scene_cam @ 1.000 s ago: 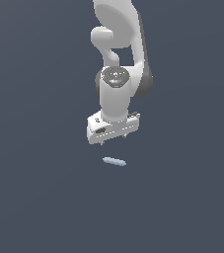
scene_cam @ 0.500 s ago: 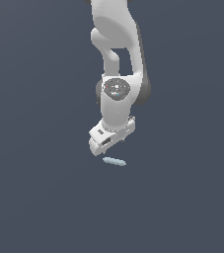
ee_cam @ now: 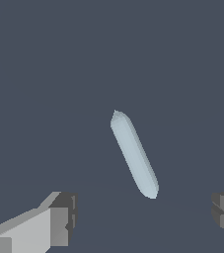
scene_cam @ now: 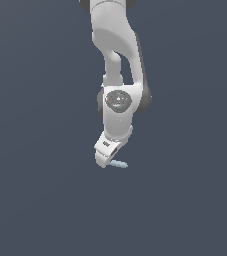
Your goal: Pick up the object and move it to a goal position.
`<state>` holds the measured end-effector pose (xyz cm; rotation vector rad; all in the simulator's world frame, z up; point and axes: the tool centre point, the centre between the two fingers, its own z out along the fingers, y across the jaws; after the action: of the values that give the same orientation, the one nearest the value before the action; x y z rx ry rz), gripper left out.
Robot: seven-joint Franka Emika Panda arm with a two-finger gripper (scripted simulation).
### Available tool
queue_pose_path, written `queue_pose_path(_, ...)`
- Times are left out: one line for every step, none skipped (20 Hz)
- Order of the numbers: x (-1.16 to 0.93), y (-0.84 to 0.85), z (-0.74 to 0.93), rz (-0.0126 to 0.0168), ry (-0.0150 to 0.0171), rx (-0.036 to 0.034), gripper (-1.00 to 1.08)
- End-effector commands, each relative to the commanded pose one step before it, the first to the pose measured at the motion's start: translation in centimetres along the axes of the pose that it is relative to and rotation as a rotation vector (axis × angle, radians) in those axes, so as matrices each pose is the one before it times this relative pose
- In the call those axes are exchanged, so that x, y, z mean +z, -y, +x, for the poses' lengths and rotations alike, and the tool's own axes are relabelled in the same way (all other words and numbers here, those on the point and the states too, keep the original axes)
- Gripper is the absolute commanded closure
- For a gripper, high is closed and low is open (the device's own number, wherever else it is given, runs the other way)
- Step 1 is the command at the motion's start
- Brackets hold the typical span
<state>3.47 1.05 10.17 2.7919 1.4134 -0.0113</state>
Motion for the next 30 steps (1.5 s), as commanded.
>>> queue_pose_path(0.659,-0.171,0.208,0.00089,-0.00118,-0.07291,-0.92)
queue_pose_path(0.261,-0.07,0.074,0.00041,-0.00058,-0.02837,-0.92)
queue_pose_path(0.261,-0.071,0.072,0.0004,-0.00065,-0.02834,-0.92)
queue_pose_path(0.258,-0.072,0.068,0.00039,-0.00072,-0.02796,-0.92)
queue_pose_path(0.245,-0.069,0.063,0.00036,-0.00076,-0.02662,-0.92)
queue_pose_path(0.232,-0.066,0.058,0.00033,-0.00078,-0.02515,-0.92)
queue_pose_path(0.219,-0.063,0.052,0.00029,-0.00079,-0.02368,-0.92)
queue_pose_path(0.205,-0.059,0.047,0.00026,-0.00079,-0.02222,-0.92)
queue_pose_path(0.192,-0.056,0.043,0.00022,-0.00078,-0.02077,-0.92)
queue_pose_path(0.178,-0.052,0.039,0.00019,-0.00076,-0.01932,-0.92)
queue_pose_path(0.165,-0.049,0.034,0.00016,-0.00073,-0.01786,-0.92)
queue_pose_path(0.152,-0.045,0.031,0.00014,-0.0007,-0.01643,-0.92)
queue_pose_path(0.139,-0.041,0.027,0.00011,-0.00066,-0.01499,-0.92)
queue_pose_path(0.125,-0.038,0.024,0.00009,-0.00061,-0.01355,-0.92)
queue_pose_path(0.112,-0.034,0.02,0.00007,-0.00056,-0.01211,-0.92)
queue_pose_path(0.099,-0.03,0.018,0.00006,-0.00051,-0.01069,-0.92)
queue_pose_path(0.086,-0.026,0.015,0.00005,-0.00045,-0.00925,-0.92)
queue_pose_path(0.072,-0.022,0.013,0.00003,-0.00038,-0.00783,-0.92)
queue_pose_path(0.059,-0.019,0.007,0.00002,-0.00032,-0.00636,-0.92)
queue_pose_path(0.046,-0.014,0.008,0.00002,-0.00025,-0.00497,-0.92)
queue_pose_path(0.033,-0.01,0.007,0.00001,-0.00018,-0.00358,-0.92)
queue_pose_path(0.02,-0.007,-0.001,0.00001,-0.0001,-0.00207,-0.92)
queue_pose_path(0.007,-0.002,0.0,0.0,-0.00004,-0.00069,-0.92)
queue_pose_path(-0.023,0.023,-0.009,0.00031,0.00028,0.00456,-0.92)
queue_pose_path(0.04,0.0,-0.003,0.0,0.0,0.0,-0.92)
queue_pose_path(0.119,0.0,-0.008,0.0,0.0,0.0,-0.92)
queue_pose_path(0.198,0.001,-0.013,0.0,0.0,0.0,-0.92)
queue_pose_path(0.274,0.013,0.025,-0.00003,0.00002,-0.00069,-0.92)
queue_pose_path(0.353,0.003,-0.025,0.0,0.0,0.0,-0.92)
queue_pose_path(0.428,0.021,0.032,-0.00004,0.00003,-0.00098,-0.92)
